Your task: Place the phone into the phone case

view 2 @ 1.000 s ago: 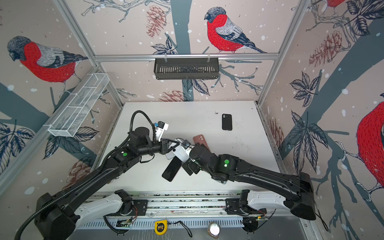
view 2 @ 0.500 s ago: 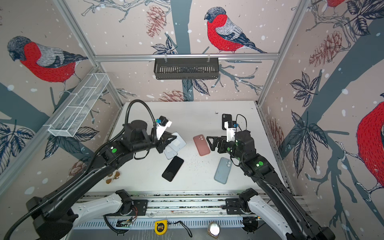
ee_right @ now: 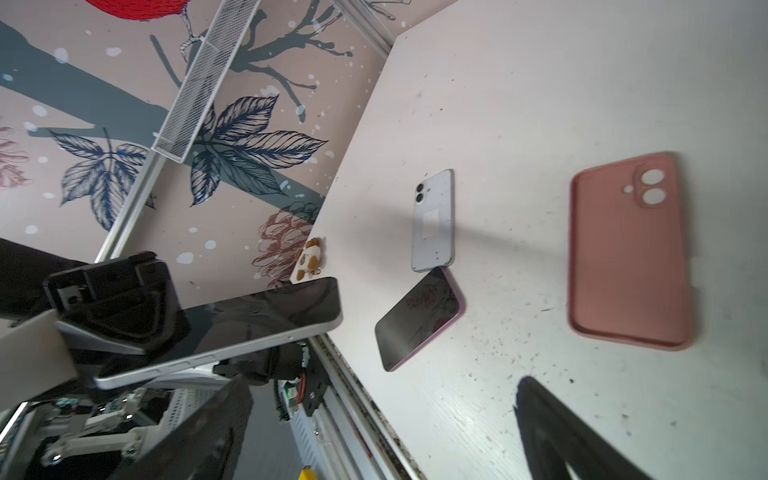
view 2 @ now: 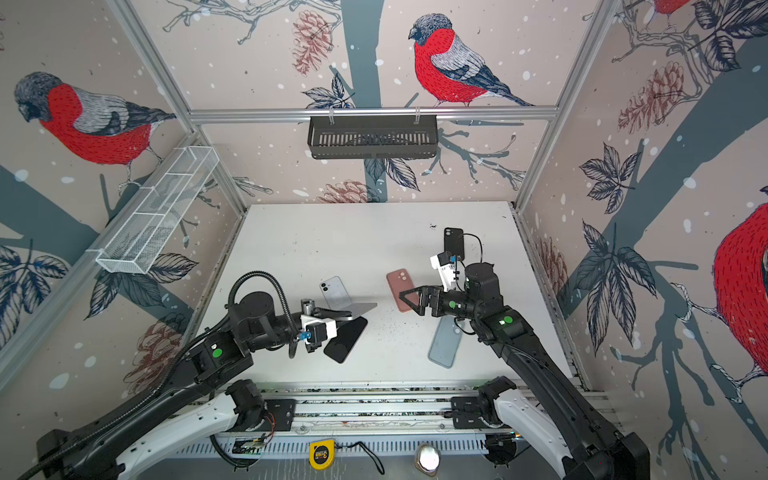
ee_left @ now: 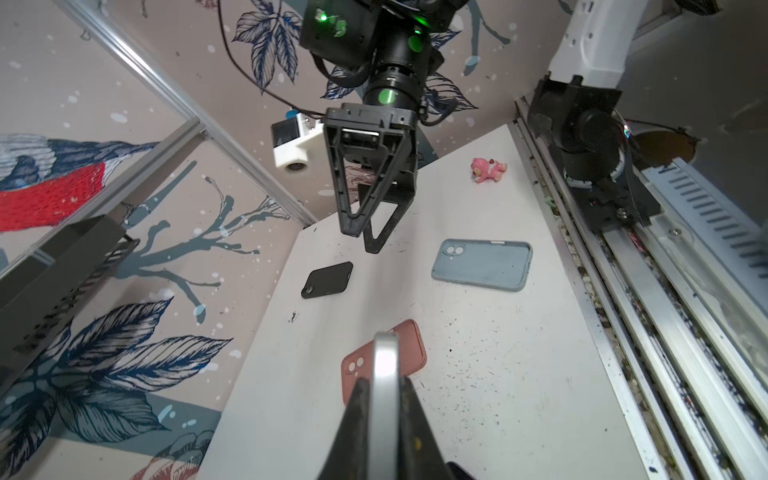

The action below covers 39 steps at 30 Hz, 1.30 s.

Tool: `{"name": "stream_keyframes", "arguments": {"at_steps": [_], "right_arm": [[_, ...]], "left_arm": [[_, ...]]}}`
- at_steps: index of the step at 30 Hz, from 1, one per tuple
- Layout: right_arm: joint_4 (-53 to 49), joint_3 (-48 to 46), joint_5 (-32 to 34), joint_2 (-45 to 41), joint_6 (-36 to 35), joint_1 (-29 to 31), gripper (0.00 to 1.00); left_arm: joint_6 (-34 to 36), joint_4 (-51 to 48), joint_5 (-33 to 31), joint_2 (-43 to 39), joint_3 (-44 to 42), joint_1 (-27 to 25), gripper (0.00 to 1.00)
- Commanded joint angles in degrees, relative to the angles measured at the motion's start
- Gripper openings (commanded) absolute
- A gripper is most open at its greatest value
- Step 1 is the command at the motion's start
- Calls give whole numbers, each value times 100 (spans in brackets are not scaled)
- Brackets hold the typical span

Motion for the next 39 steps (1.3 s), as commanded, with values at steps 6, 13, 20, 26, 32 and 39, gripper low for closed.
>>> {"name": "stream_keyframes", "arguments": {"at_steps": [6,13,20,26,32,39], "right_arm": [[1332,-333,-1658,164,1005,-118,90],[2711,-816,-2160,302,2020,-127,85],[2179,-566,-2227,718,1627,64,79],[2637,-579,-2483,864,1842,484,68],[2991,-622,-2600,973,2049,545,54],[3552,-614,-2719,1122,2451,604,42]], "left_arm": [[2748,1299,1154,-532,-873,-55,0],[3783,1943,967,-604,-1300,-384,0],[4660,2232,361,-54,-1226,-1008,0],[4810,2620,290,92,-1358,-1065,0],[4937,2646,324,85,-1373,-1067,0],[5086,2588,440,158,-1389,-1074,0]]}}
